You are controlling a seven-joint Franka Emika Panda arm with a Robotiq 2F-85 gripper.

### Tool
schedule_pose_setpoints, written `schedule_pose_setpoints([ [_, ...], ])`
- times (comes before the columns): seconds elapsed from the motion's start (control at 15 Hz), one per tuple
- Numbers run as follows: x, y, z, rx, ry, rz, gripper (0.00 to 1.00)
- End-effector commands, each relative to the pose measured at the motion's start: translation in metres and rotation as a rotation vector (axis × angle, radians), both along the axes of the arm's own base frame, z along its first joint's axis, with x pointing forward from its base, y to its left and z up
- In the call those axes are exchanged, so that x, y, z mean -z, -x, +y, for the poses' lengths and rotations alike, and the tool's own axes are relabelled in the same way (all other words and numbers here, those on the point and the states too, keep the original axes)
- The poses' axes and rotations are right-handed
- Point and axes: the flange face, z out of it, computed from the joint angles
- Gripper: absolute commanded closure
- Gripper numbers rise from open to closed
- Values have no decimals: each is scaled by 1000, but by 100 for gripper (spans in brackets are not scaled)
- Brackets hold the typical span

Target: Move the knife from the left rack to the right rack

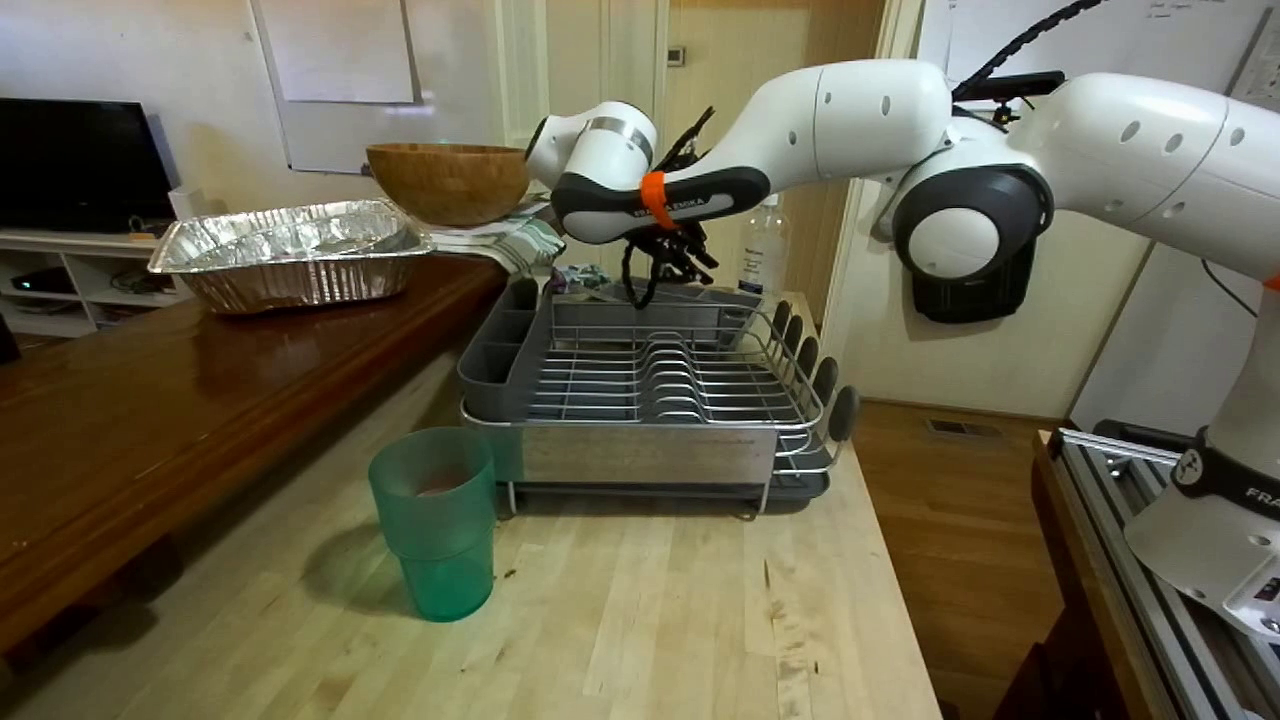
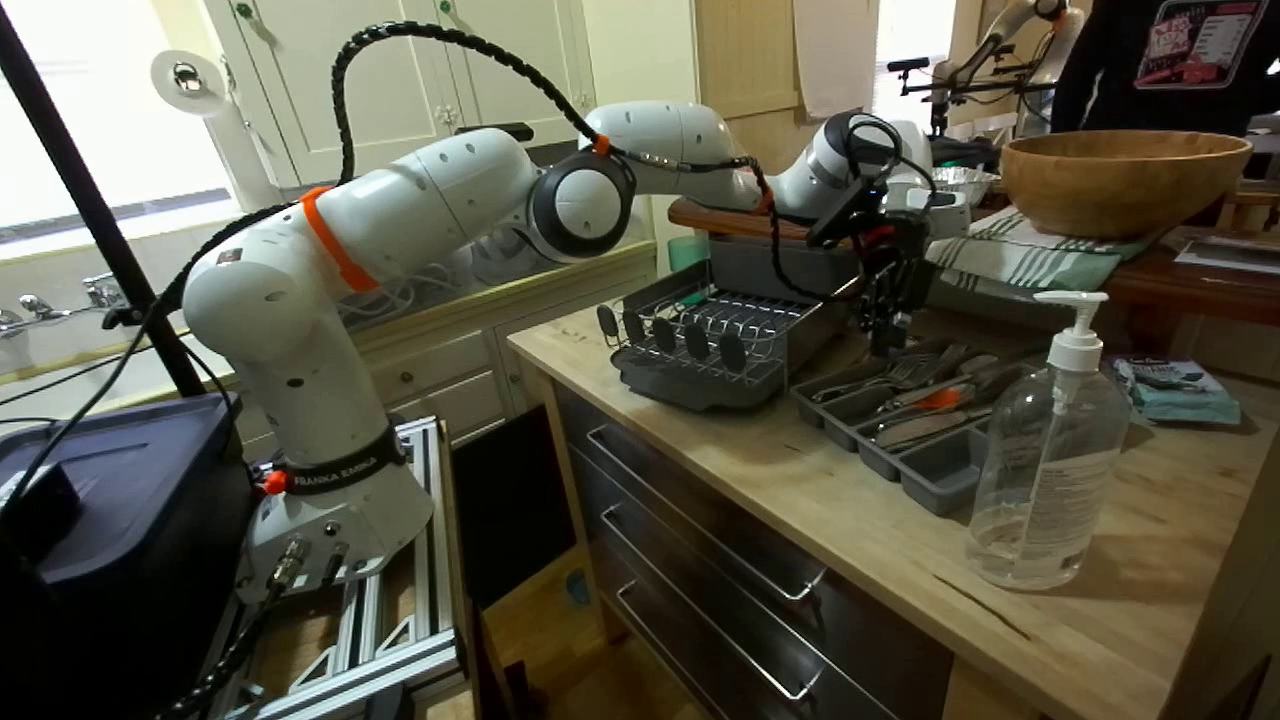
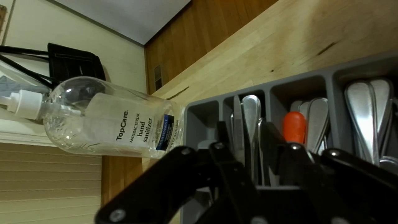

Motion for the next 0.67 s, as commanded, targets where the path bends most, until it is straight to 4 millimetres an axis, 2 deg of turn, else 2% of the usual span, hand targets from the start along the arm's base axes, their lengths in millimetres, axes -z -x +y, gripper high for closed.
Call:
schedule_pose_setpoints([
  [0.0, 23, 2, -6, 9, 5, 19, 35],
  [0.13, 22, -1, -6, -15, 9, 10, 20],
  [0.33, 17, -21, 8, -138, 17, -70, 1],
  [0.4, 12, -30, 12, -178, 2, -124, 0],
  [0.47, -3, -19, 7, -107, -7, -86, 7],
  [0.53, -4, -24, 10, -136, -9, -112, 1],
  [0.6, -4, -26, 12, -148, -9, -122, 0],
])
